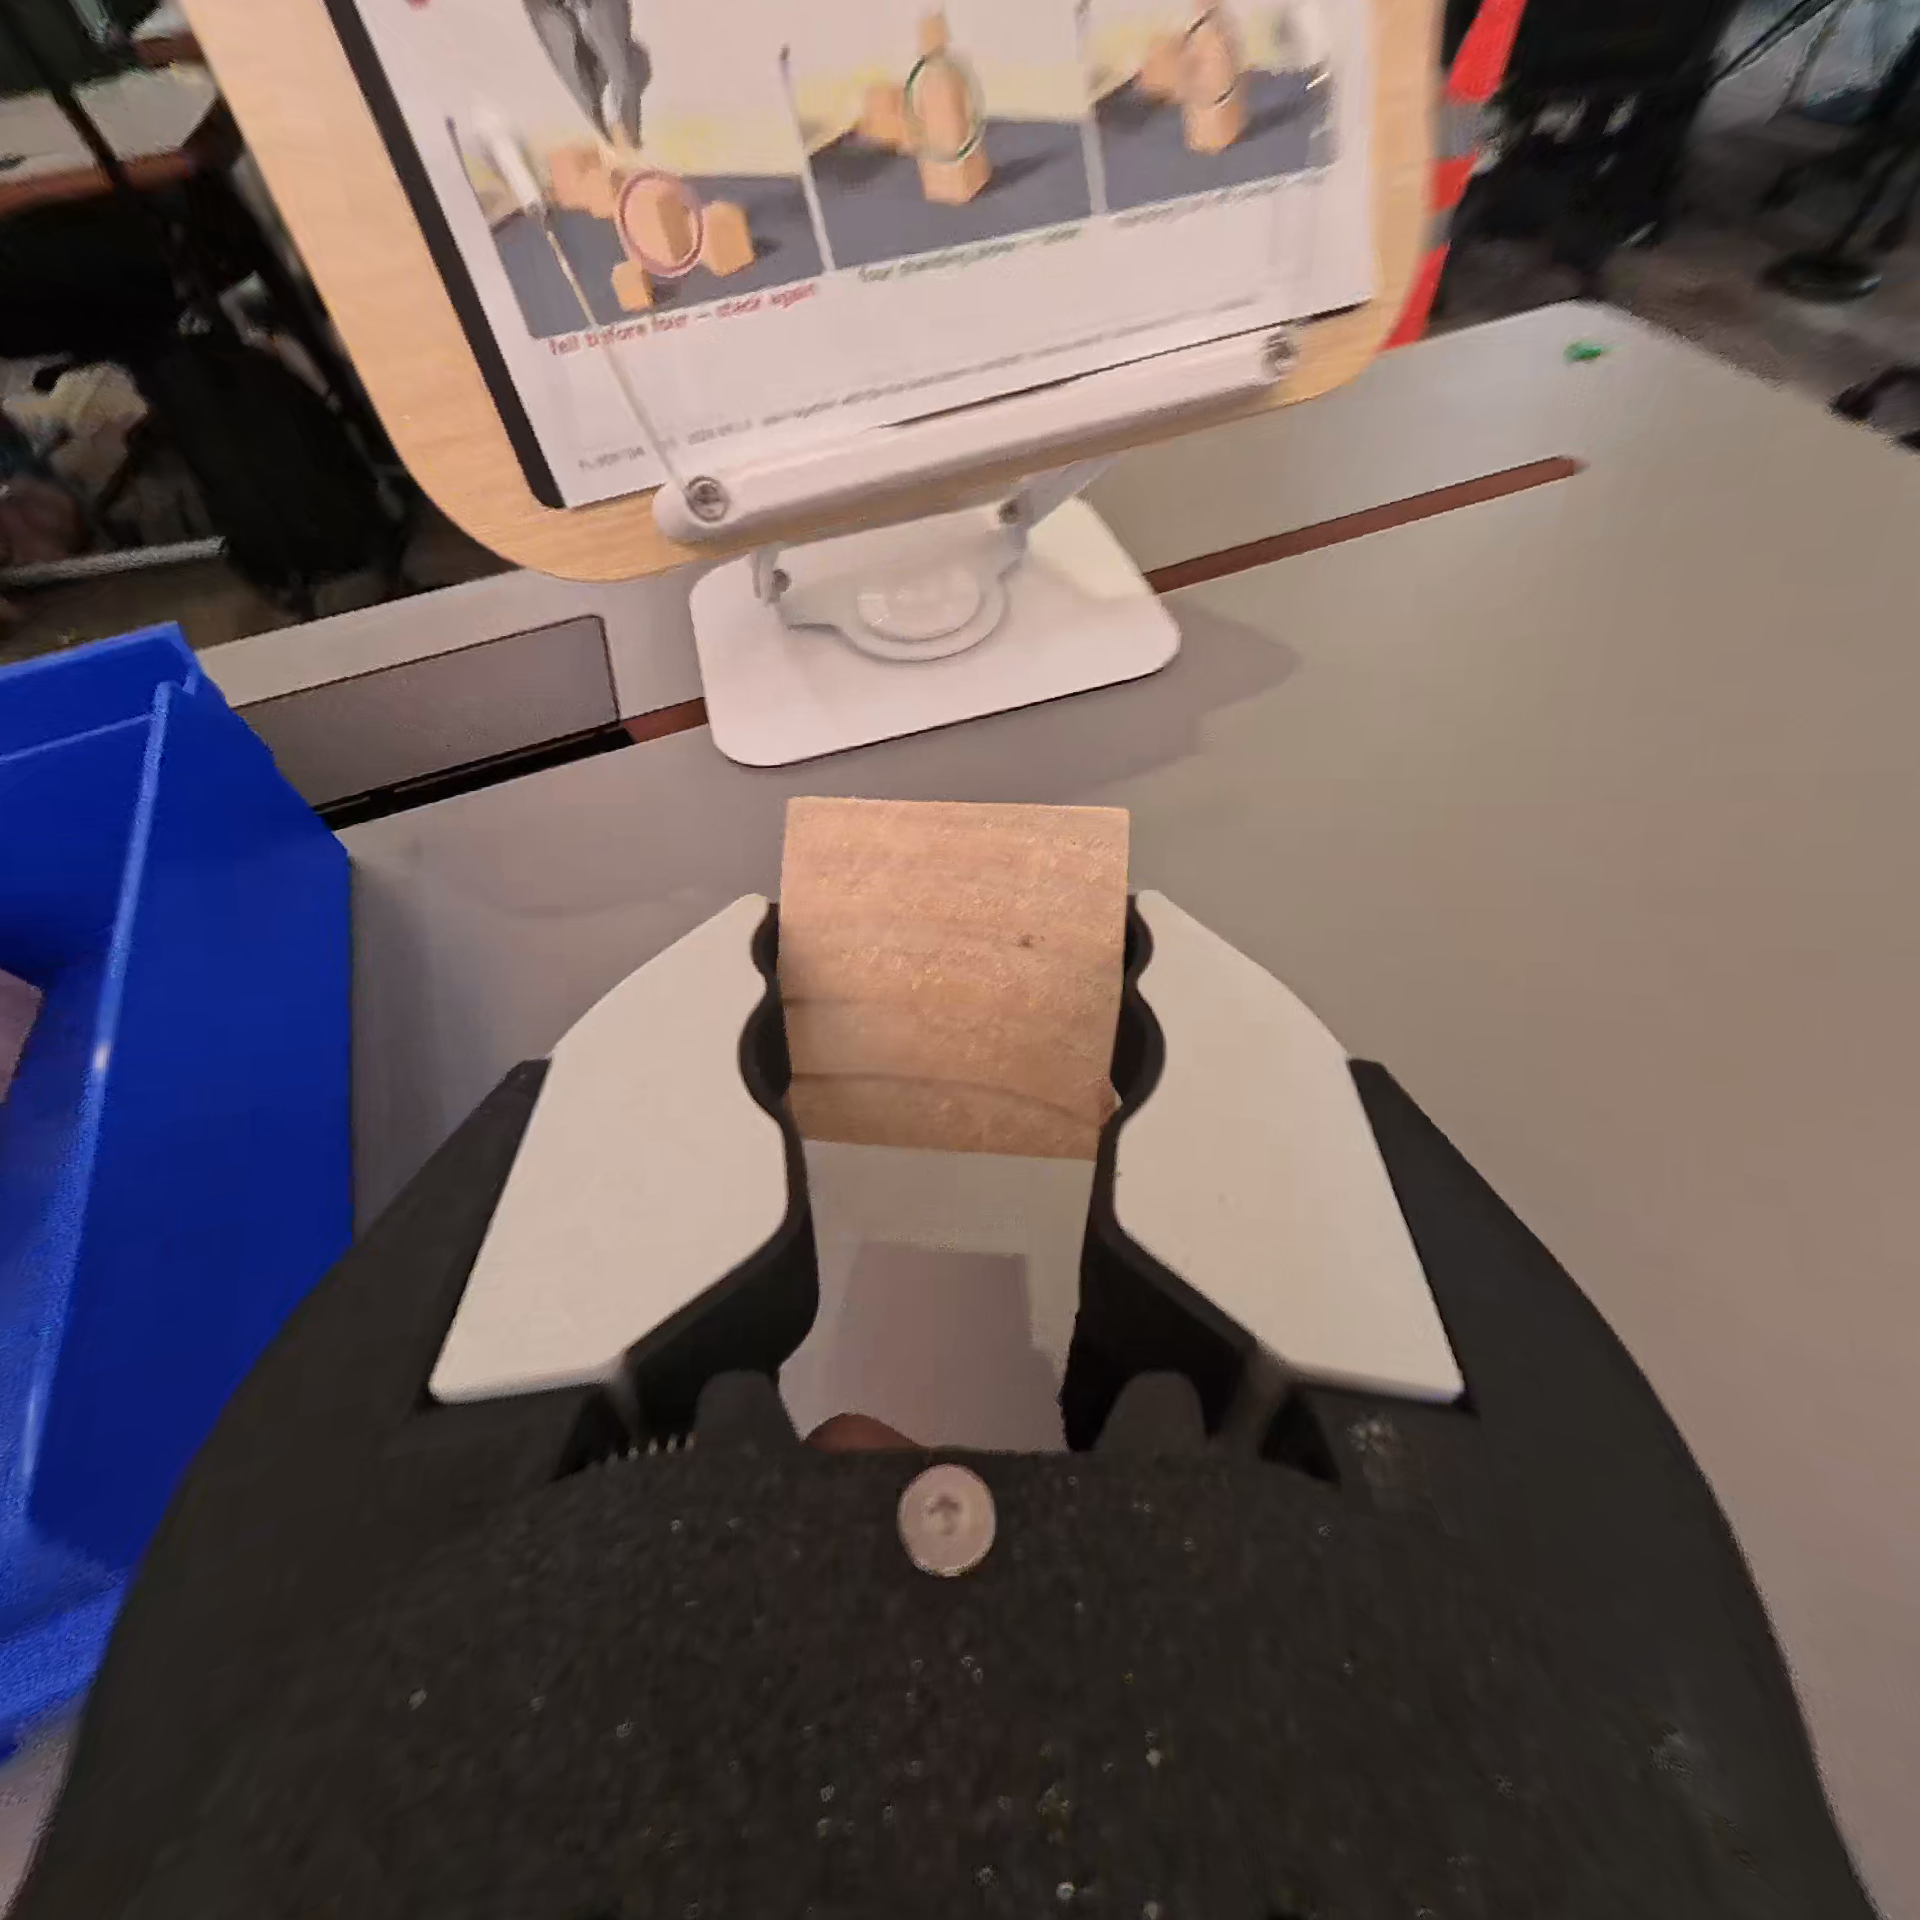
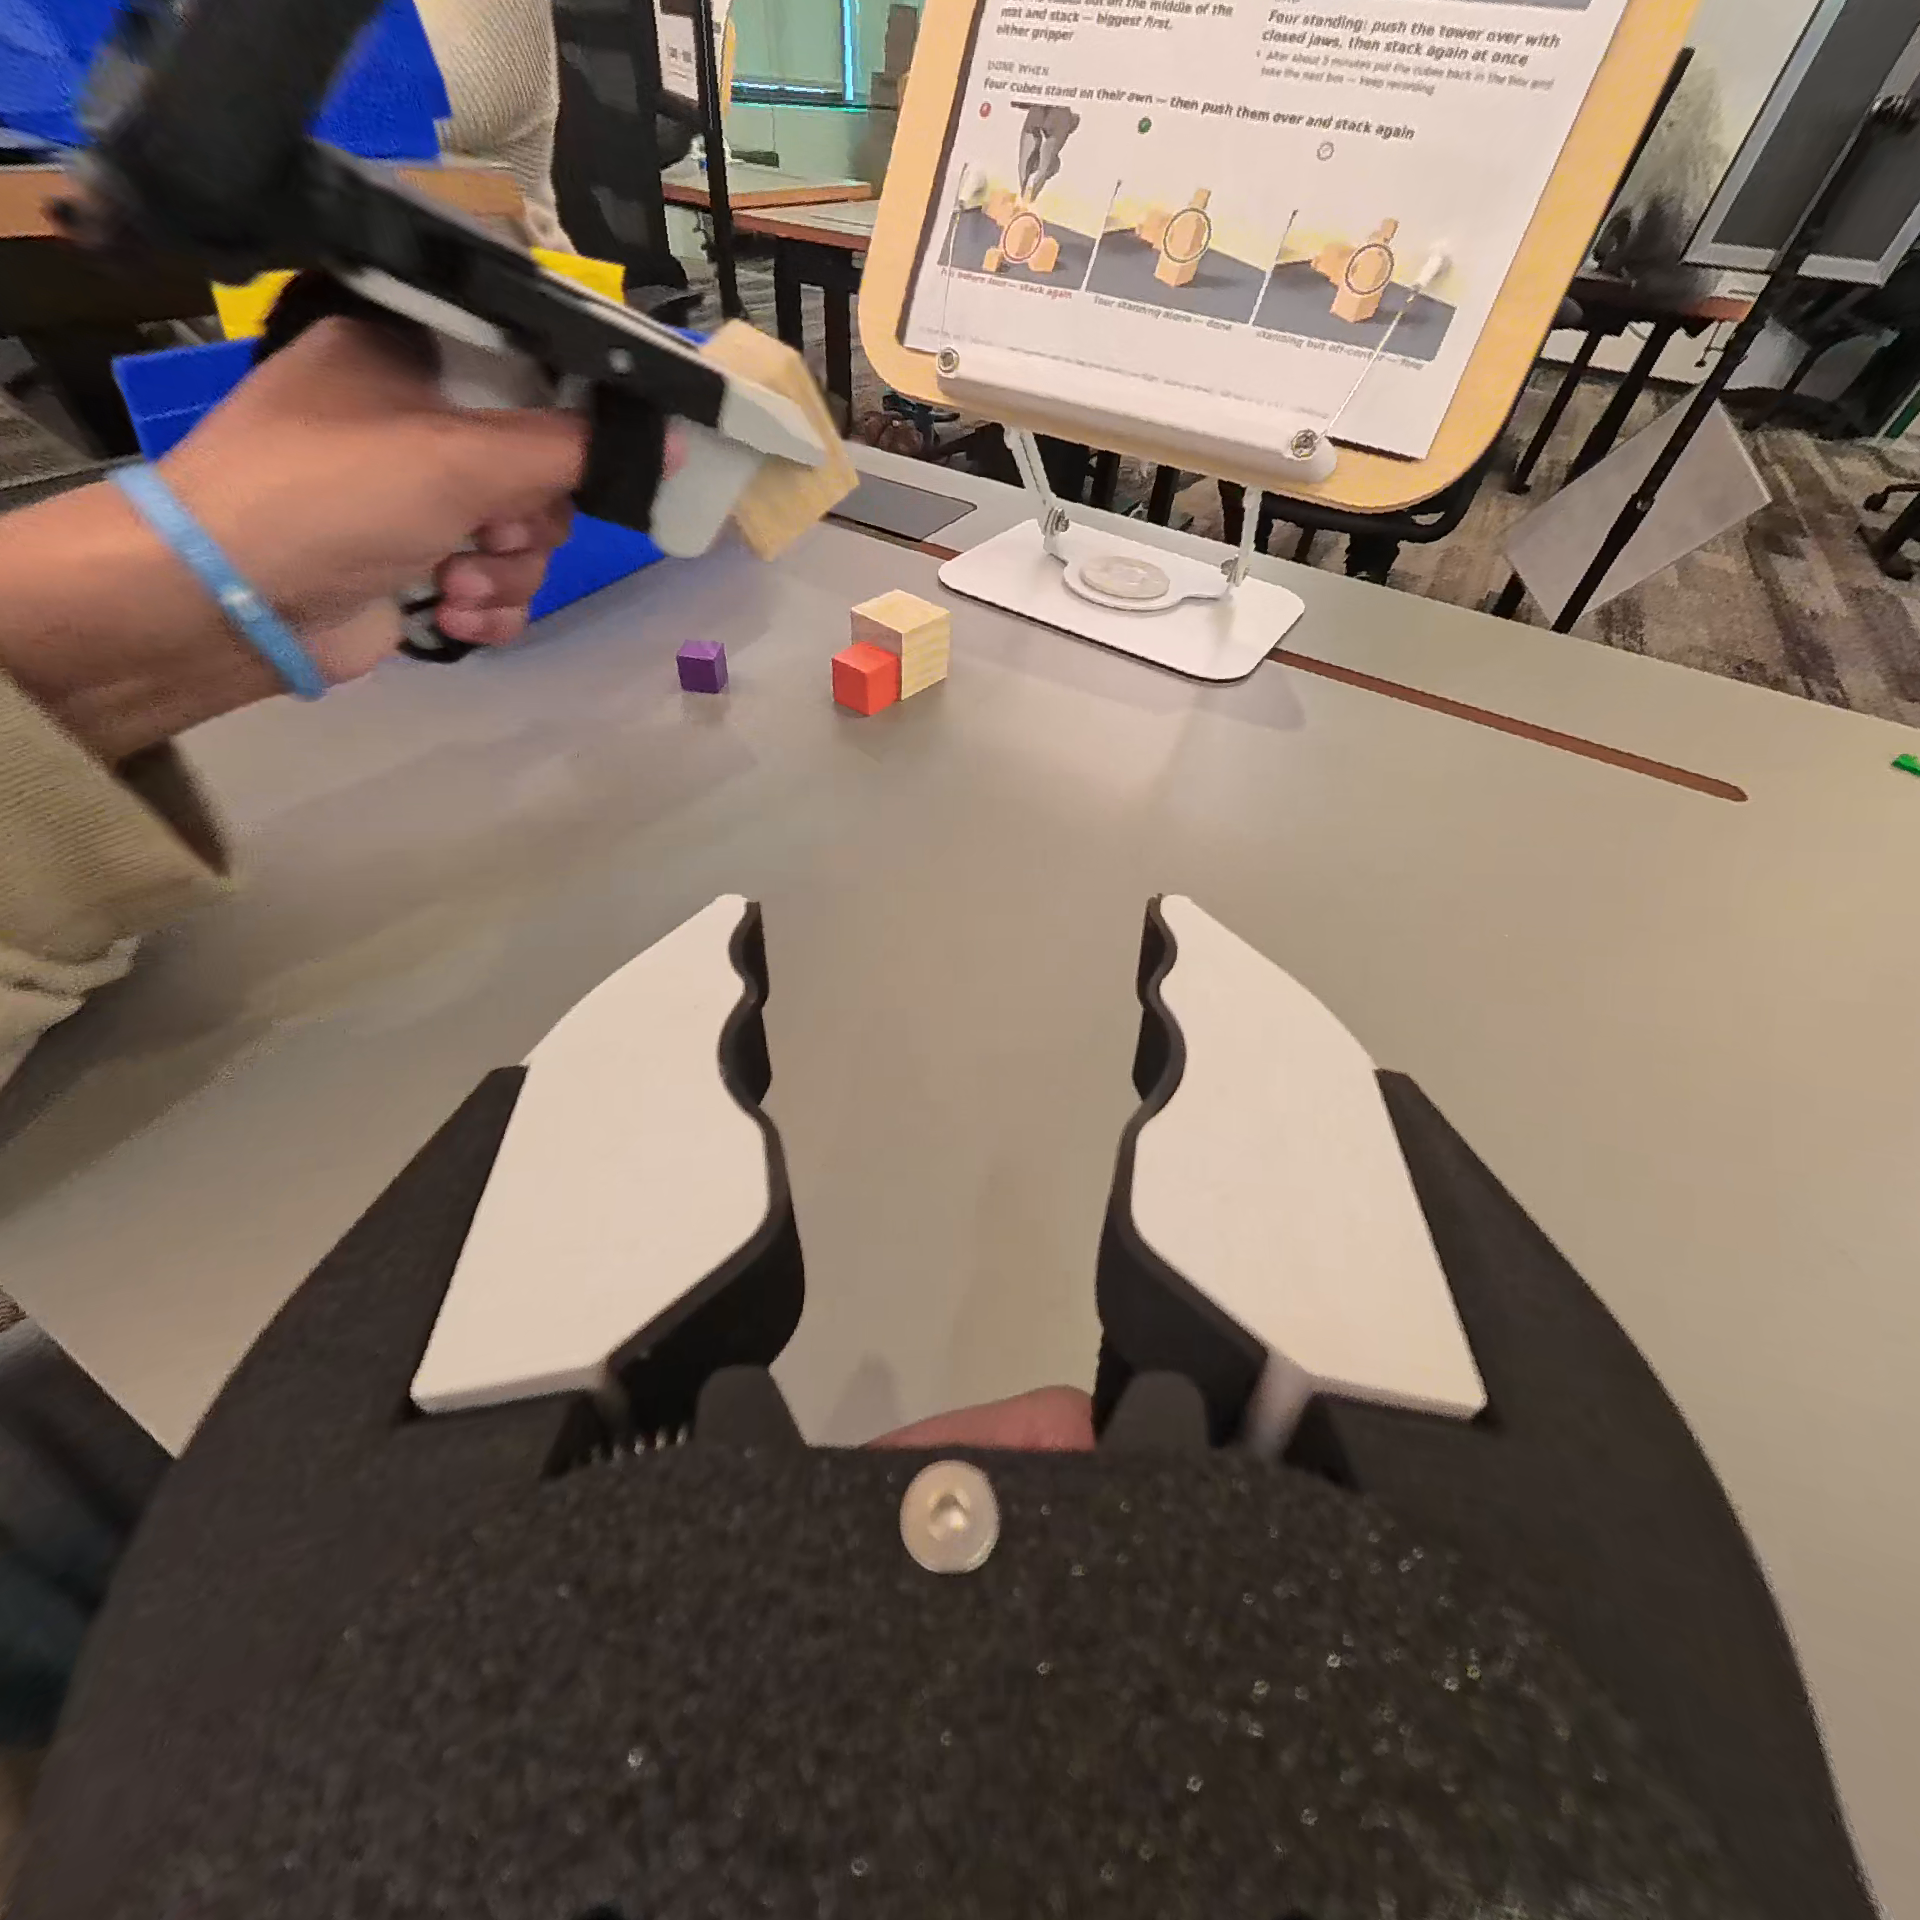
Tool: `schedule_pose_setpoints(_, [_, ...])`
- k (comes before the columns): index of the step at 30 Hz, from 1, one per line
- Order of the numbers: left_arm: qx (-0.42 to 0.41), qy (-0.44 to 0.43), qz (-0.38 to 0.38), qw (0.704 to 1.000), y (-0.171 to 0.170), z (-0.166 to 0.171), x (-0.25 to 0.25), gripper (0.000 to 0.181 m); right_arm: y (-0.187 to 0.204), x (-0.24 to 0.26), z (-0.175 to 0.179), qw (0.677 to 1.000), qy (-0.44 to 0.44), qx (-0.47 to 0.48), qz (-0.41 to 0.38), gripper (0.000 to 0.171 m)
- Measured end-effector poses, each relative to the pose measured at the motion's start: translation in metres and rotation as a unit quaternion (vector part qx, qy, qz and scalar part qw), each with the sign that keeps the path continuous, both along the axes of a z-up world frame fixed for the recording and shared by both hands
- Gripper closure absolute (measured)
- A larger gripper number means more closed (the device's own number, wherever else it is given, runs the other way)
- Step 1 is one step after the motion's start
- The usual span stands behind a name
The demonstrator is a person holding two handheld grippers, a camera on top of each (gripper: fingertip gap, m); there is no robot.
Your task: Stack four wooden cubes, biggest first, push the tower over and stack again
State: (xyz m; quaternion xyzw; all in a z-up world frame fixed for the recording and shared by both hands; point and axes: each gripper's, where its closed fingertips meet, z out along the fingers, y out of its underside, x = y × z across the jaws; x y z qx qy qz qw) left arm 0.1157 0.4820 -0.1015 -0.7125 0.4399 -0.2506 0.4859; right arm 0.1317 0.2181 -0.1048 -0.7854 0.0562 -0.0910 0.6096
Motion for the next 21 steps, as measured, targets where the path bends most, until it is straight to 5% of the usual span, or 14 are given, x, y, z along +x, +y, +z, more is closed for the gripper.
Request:
schedule_pose_setpoints(6, [-0.006,-0.03,-0.112,0.993,-0.066,0.0,-0.035,0.121,0.001,-0.003,-0.002,1.0,-0.007,-0.006,0.0,0.103])
schedule_pose_setpoints(11, [0.014,0.018,-0.224,0.974,-0.07,0.001,-0.008,0.122,0.002,-0.003,-0.004,1.0,-0.008,-0.011,0.004,0.103])
schedule_pose_setpoints(21, [-0.012,0.252,-0.459,0.852,-0.089,-0.078,0.059,0.121,0.004,0.012,-0.026,0.999,0.007,-0.035,0.006,0.104])
